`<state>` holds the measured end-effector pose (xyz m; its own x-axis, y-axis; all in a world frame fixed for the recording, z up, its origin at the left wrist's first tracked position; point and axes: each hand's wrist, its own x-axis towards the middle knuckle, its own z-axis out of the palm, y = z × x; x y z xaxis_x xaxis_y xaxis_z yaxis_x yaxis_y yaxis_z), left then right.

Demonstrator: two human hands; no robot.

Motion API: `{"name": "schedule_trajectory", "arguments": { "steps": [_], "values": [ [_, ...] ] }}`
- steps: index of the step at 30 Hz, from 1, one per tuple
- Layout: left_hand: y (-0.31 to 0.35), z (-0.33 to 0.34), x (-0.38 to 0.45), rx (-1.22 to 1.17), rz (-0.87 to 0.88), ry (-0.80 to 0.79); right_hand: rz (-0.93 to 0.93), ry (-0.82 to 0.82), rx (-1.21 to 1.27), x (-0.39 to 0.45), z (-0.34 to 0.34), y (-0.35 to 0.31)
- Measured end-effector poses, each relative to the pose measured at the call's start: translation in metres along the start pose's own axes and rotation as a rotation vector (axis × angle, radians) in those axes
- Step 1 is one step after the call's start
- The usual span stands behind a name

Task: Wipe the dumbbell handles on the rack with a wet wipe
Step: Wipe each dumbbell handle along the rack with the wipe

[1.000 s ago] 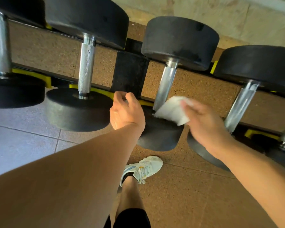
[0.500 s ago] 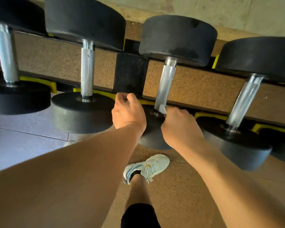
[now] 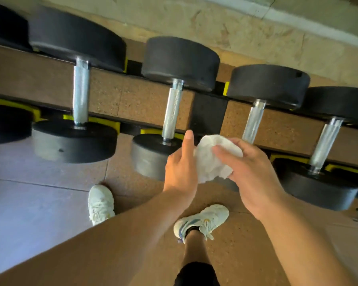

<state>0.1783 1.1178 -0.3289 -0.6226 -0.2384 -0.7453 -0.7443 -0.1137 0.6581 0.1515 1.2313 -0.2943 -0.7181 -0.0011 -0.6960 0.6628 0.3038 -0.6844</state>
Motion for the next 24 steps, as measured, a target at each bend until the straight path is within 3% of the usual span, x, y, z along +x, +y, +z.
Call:
{"name": "schedule_trajectory", "arguments": {
  "steps": [4, 6, 9, 10, 13, 15, 16, 18, 20, 22, 24],
  "values": [
    [0.008, -0.091, -0.009, -0.169, 0.077, -0.119, 0.081, 0.075, 0.138, -0.004, 0.073, -0.023],
    [0.008, -0.123, 0.001, -0.097, 0.123, -0.076, 0.087, 0.191, 0.158, -0.007, 0.105, -0.033],
    [0.009, -0.154, 0.014, 0.118, 0.205, 0.007, 0.019, 0.352, -0.083, -0.014, 0.139, -0.039],
    [0.010, -0.162, 0.016, 0.210, 0.258, 0.021, 0.037, 0.294, -0.063, -0.017, 0.149, -0.042],
    [0.011, -0.174, 0.019, 0.391, 0.488, -0.032, 0.283, -0.055, 0.414, -0.026, 0.174, -0.055],
    [0.010, -0.174, 0.020, 0.463, 0.564, -0.086, 0.353, -0.068, 0.591, -0.021, 0.180, -0.055],
    [0.008, -0.172, 0.021, 0.484, 0.560, -0.095, 0.355, 0.035, 0.593, -0.016, 0.180, -0.054],
    [0.001, -0.169, 0.026, 0.485, 0.509, -0.070, 0.242, 0.320, 0.400, -0.004, 0.175, -0.051],
    [-0.004, -0.167, 0.032, 0.461, 0.457, -0.020, -0.059, 0.522, -0.037, 0.008, 0.162, -0.051],
    [-0.003, -0.167, 0.042, 0.444, 0.444, 0.018, -0.354, 0.505, -0.471, 0.024, 0.147, -0.050],
    [0.004, -0.170, 0.057, 0.508, 0.460, 0.038, -0.480, 0.389, -0.698, 0.052, 0.131, -0.044]
  ]
}}
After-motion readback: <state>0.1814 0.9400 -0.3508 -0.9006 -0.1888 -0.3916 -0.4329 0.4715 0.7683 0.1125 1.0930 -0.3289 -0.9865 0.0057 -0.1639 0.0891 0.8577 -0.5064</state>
